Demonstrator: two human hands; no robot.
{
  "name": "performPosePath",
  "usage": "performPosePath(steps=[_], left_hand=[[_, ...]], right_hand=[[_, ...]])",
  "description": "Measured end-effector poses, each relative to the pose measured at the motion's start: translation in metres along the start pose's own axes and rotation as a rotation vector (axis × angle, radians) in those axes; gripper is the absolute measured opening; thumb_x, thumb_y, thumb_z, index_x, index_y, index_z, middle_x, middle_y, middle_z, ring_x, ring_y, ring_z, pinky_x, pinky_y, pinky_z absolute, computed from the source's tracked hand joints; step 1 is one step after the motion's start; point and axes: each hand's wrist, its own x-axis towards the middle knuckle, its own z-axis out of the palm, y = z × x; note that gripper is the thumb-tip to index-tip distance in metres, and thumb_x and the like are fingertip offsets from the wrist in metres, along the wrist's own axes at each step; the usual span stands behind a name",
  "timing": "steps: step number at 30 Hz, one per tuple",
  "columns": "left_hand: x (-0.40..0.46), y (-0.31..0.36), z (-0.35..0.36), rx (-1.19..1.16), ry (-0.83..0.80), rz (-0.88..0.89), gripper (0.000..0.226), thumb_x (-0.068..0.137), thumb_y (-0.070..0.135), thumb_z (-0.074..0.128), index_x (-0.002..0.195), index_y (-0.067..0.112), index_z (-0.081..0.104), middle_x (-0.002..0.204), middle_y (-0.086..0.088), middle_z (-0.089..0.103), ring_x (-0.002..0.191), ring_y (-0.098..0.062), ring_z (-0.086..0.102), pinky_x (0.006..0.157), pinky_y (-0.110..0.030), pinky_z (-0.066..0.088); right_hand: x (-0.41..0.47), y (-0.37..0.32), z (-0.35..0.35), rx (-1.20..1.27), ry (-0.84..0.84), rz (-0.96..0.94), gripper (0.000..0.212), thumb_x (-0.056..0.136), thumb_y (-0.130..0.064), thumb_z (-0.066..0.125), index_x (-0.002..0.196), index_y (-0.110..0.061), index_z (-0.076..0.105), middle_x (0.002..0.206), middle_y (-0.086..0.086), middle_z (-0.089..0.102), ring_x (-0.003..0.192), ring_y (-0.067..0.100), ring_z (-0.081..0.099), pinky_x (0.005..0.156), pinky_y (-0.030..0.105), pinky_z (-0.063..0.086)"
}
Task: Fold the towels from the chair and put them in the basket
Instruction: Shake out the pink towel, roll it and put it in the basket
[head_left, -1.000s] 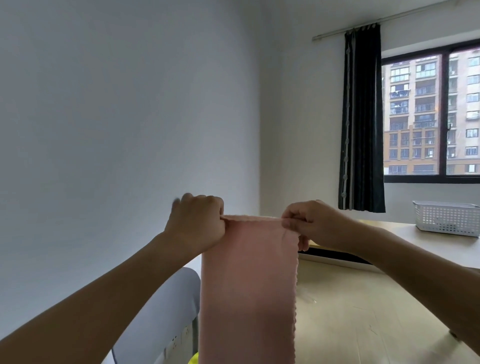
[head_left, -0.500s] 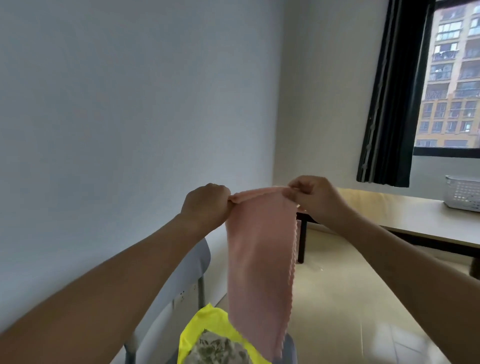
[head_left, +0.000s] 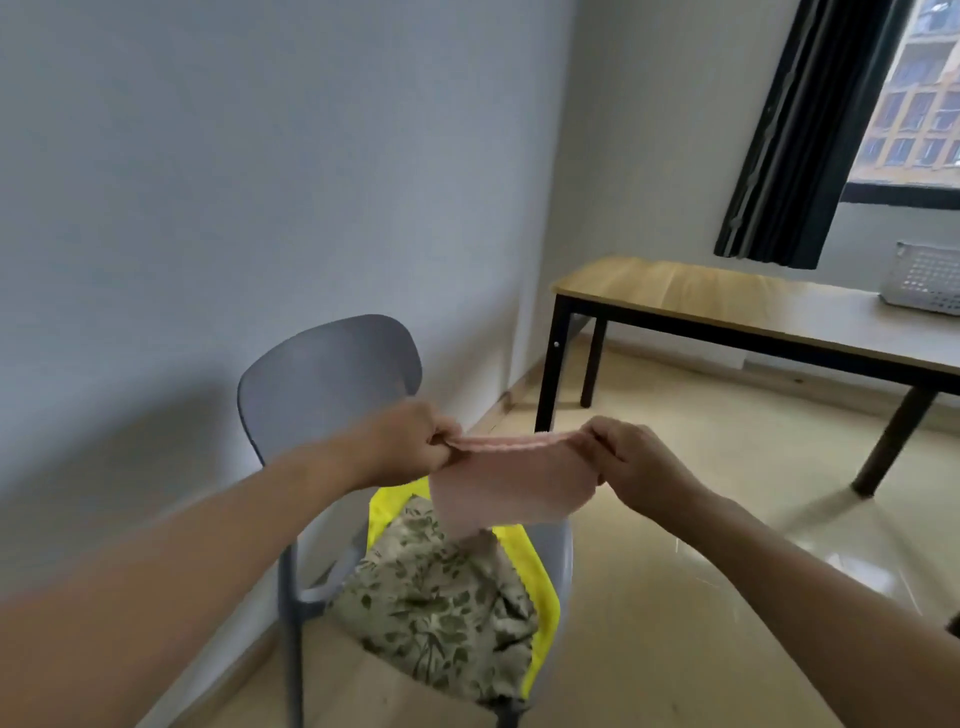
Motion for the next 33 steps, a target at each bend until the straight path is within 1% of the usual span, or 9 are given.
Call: performPosePath(steps=[5, 10, 13, 18, 21, 24, 27, 30, 33], left_hand=[[-0.038, -0.022, 0.102, -0.142, -0.502, -0.176, 0.026, 0.09, 0.03, 0.059, 0.068, 0.017, 0.052, 0.063, 0.003, 0.043, 0.059, -0.012, 0.038, 0.056, -0.028, 0.03], [-0.044, -0.026, 0.158, -0.225, -0.62, -0.237, 0.015, 0.091, 0.023, 0.056, 0.078, 0.015, 0.055, 0.061, 0.002, 0.044, 0.049, -0.007, 0.041, 0.048, -0.021, 0.032], [-0.03, -0.032, 0.171, -0.229, -0.558, -0.289, 0.014, 0.08, 0.026, 0.052, 0.073, 0.014, 0.054, 0.065, -0.002, 0.048, 0.057, -0.012, 0.044, 0.052, -0.026, 0.031], [0.018, -0.048, 0.192, -0.263, -0.341, -0.407, 0.035, 0.087, 0.005, 0.049, 0.057, 0.02, 0.04, 0.055, 0.01, 0.043, 0.054, -0.004, 0.04, 0.043, -0.015, 0.027], [0.047, -0.065, 0.207, -0.281, -0.286, -0.528, 0.02, 0.081, 0.014, 0.05, 0.061, 0.016, 0.047, 0.058, 0.0, 0.049, 0.062, -0.018, 0.048, 0.048, -0.025, 0.028], [0.071, -0.084, 0.225, -0.199, -0.216, -0.616, 0.023, 0.074, 0.021, 0.049, 0.056, 0.007, 0.051, 0.056, -0.016, 0.046, 0.062, -0.028, 0.048, 0.046, -0.028, 0.023], [0.084, -0.101, 0.243, -0.172, -0.228, -0.643, 0.033, 0.085, 0.021, 0.051, 0.054, 0.013, 0.044, 0.056, -0.008, 0.046, 0.06, -0.024, 0.046, 0.05, -0.029, 0.029], [0.089, -0.114, 0.254, -0.181, -0.217, -0.617, 0.011, 0.082, 0.028, 0.054, 0.078, 0.017, 0.055, 0.085, -0.003, 0.061, 0.085, -0.023, 0.057, 0.072, -0.032, 0.043], [0.089, -0.12, 0.255, -0.232, -0.254, -0.586, 0.023, 0.076, 0.039, 0.052, 0.091, 0.022, 0.055, 0.095, 0.0, 0.061, 0.092, -0.019, 0.057, 0.08, -0.033, 0.047]], right_hand=[[-0.057, 0.051, 0.072, -0.063, -0.26, 0.145, 0.035, 0.096, -0.033, 0.054, 0.066, -0.014, 0.051, 0.063, -0.002, 0.052, 0.064, 0.022, 0.054, 0.067, 0.045, 0.047], [-0.079, 0.08, 0.111, 0.028, -0.405, 0.353, 0.038, 0.095, -0.037, 0.054, 0.068, -0.011, 0.058, 0.061, -0.002, 0.057, 0.053, 0.007, 0.05, 0.056, 0.025, 0.044], [-0.074, 0.097, 0.124, 0.107, -0.406, 0.458, 0.034, 0.097, -0.036, 0.051, 0.07, -0.014, 0.057, 0.06, 0.0, 0.058, 0.05, 0.008, 0.05, 0.053, 0.021, 0.041], [-0.037, 0.133, 0.147, 0.248, -0.201, 0.525, 0.035, 0.094, -0.032, 0.056, 0.073, -0.004, 0.059, 0.062, 0.007, 0.059, 0.056, 0.017, 0.056, 0.063, 0.042, 0.053], [0.001, 0.15, 0.161, 0.247, -0.098, 0.523, 0.035, 0.091, -0.03, 0.059, 0.068, -0.005, 0.055, 0.063, 0.007, 0.054, 0.059, 0.02, 0.054, 0.064, 0.042, 0.052], [0.034, 0.171, 0.181, 0.19, -0.114, 0.534, 0.042, 0.09, -0.037, 0.059, 0.06, -0.012, 0.043, 0.061, 0.006, 0.044, 0.059, 0.02, 0.045, 0.057, 0.038, 0.042], [0.047, 0.191, 0.198, 0.154, -0.252, 0.606, 0.047, 0.093, -0.035, 0.057, 0.056, -0.015, 0.036, 0.058, 0.003, 0.036, 0.056, 0.016, 0.034, 0.052, 0.031, 0.026], [0.05, 0.204, 0.205, 0.305, -0.228, 0.625, 0.018, 0.093, -0.033, 0.057, 0.09, -0.015, 0.058, 0.083, 0.001, 0.055, 0.073, 0.014, 0.052, 0.063, 0.026, 0.039], [0.049, 0.206, 0.194, 0.452, -0.369, 0.602, 0.044, 0.088, -0.028, 0.064, 0.127, -0.024, 0.046, 0.107, -0.002, 0.054, 0.09, 0.012, 0.054, 0.067, 0.02, 0.044]])
